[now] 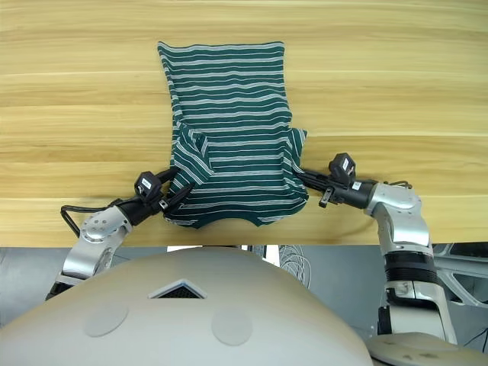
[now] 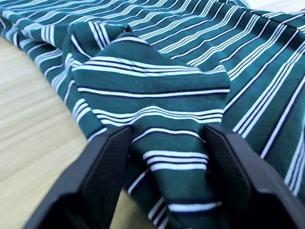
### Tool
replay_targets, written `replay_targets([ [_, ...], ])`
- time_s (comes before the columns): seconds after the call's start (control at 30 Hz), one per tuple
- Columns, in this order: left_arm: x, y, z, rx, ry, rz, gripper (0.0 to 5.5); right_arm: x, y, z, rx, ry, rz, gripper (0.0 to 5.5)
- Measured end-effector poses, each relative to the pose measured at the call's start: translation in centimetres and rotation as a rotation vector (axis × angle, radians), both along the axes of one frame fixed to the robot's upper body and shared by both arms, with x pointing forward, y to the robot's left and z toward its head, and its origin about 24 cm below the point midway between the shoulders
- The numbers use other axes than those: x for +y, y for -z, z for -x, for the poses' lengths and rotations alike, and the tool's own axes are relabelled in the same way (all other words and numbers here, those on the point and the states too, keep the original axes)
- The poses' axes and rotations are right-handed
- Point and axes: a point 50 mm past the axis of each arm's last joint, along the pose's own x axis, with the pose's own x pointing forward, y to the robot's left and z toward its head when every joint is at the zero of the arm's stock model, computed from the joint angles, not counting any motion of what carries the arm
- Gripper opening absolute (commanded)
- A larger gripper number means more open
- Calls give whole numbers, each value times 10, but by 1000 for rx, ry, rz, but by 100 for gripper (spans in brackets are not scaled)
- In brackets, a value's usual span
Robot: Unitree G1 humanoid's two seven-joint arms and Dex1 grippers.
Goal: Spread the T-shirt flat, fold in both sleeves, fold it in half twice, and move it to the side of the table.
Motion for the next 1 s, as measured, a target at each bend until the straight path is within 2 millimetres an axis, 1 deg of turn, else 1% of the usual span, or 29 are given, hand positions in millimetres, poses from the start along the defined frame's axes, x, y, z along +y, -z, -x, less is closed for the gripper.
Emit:
replay_targets([
  [0.1,-1,0,0,-2,6,-6,271,5,-9,-6,-46,-1,11,0],
  [0.2,-4,1,0,-2,12,-1,271,6,-13,-11,-70,15,34,0],
  [0.43,-8,1,-1,-6,15,2,271,-8,-22,-16,-97,8,172,0],
  [0.57,-9,1,-1,-8,17,0,271,-12,-27,-17,-111,2,196,0],
  [0.67,-10,1,-2,-9,21,3,271,-9,-36,-21,-155,-18,201,0],
  [0.8,-11,1,-2,-8,21,2,271,2,-49,-27,-227,-64,195,0],
  [1.0,-13,2,-1,-6,27,4,271,13,-60,-28,-285,-108,192,0],
])
